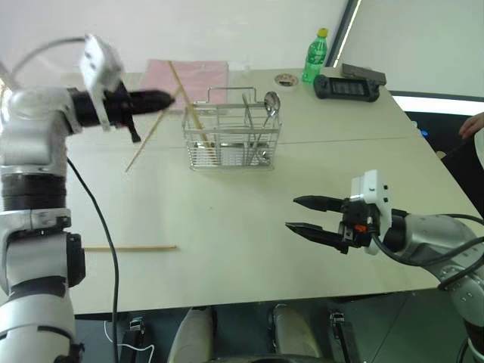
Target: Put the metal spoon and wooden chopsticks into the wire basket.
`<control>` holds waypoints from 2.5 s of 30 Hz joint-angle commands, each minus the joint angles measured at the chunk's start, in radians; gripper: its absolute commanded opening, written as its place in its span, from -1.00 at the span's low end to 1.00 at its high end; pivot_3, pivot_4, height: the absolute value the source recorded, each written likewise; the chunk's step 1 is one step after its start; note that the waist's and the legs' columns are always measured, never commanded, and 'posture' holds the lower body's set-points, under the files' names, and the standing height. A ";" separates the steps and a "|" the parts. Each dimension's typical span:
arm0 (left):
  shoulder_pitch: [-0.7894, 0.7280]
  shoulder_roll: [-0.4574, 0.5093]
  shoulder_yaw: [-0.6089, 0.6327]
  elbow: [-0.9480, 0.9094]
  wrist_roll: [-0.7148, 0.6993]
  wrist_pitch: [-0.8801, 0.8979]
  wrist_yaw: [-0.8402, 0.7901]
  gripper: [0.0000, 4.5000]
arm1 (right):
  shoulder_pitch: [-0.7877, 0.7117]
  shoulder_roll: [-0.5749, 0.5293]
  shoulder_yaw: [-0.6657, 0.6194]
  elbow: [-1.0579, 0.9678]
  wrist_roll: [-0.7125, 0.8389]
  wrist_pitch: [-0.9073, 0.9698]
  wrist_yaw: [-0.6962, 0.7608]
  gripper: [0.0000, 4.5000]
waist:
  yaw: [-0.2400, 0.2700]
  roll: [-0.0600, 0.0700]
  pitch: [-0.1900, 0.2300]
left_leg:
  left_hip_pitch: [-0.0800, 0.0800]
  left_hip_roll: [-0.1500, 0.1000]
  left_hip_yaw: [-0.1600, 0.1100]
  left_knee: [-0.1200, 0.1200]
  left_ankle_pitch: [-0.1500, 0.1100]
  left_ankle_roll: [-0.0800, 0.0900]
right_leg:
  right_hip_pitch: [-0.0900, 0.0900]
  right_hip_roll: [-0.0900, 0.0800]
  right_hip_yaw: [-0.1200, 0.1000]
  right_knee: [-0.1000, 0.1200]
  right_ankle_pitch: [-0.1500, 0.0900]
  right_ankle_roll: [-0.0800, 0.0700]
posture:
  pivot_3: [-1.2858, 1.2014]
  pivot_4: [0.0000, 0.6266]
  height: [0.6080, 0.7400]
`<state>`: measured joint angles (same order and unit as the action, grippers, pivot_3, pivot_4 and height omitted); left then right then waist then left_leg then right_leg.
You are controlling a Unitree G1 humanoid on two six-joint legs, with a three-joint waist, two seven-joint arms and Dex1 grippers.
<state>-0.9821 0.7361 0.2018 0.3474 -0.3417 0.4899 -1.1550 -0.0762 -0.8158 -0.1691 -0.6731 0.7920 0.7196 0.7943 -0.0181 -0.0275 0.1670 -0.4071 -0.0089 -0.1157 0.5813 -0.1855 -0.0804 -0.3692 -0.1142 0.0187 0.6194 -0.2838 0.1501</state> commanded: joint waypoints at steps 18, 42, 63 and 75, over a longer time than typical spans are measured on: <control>-0.354 -0.361 0.130 0.395 -0.074 -0.293 0.460 -0.98 | -0.022 0.024 -0.001 -0.086 0.078 0.043 -0.122 0.25 | 0.006 -0.003 0.000 | -0.001 -0.001 0.000 0.005 -0.001 0.001 | 0.003 0.000 -0.002 -0.003 0.000 0.001 | 0.03 -0.52 0.87; -0.119 -0.290 0.089 -0.034 -0.191 0.004 0.472 0.97 | -0.021 0.011 -0.024 -0.020 0.059 0.003 -0.087 0.25 | 0.003 -0.002 0.001 | -0.001 -0.001 0.000 0.006 -0.001 0.001 | 0.003 0.000 -0.001 -0.003 0.001 0.001 | 0.03 -0.52 0.87; 0.425 0.381 -0.356 -0.543 -0.047 -0.209 -0.459 0.97 | 0.084 -0.035 -0.017 -0.025 0.023 -0.057 0.075 0.25 | 0.010 -0.001 0.001 | -0.003 0.001 0.004 -0.001 -0.001 0.000 | -0.001 -0.003 0.000 -0.007 -0.003 -0.008 | 0.03 -0.52 0.87; 0.531 0.385 -0.520 -0.401 0.189 -0.568 -0.457 0.97 | 0.119 -0.053 -0.063 -0.065 0.064 -0.038 0.051 0.25 | 0.008 -0.001 0.001 | -0.003 0.001 0.004 -0.001 -0.001 0.001 | -0.001 -0.002 0.000 -0.007 -0.003 -0.008 | 0.03 -0.52 0.87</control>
<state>-0.4419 1.1194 -0.3299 -0.0669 -0.1821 -0.0367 -1.6109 0.0491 -0.8672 -0.2053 -0.7068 0.8319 0.6840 0.8509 -0.0101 -0.0280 0.1677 -0.4098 -0.0077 -0.1113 0.5805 -0.1865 -0.0797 -0.3703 -0.1167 0.0187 0.6124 -0.2865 0.1421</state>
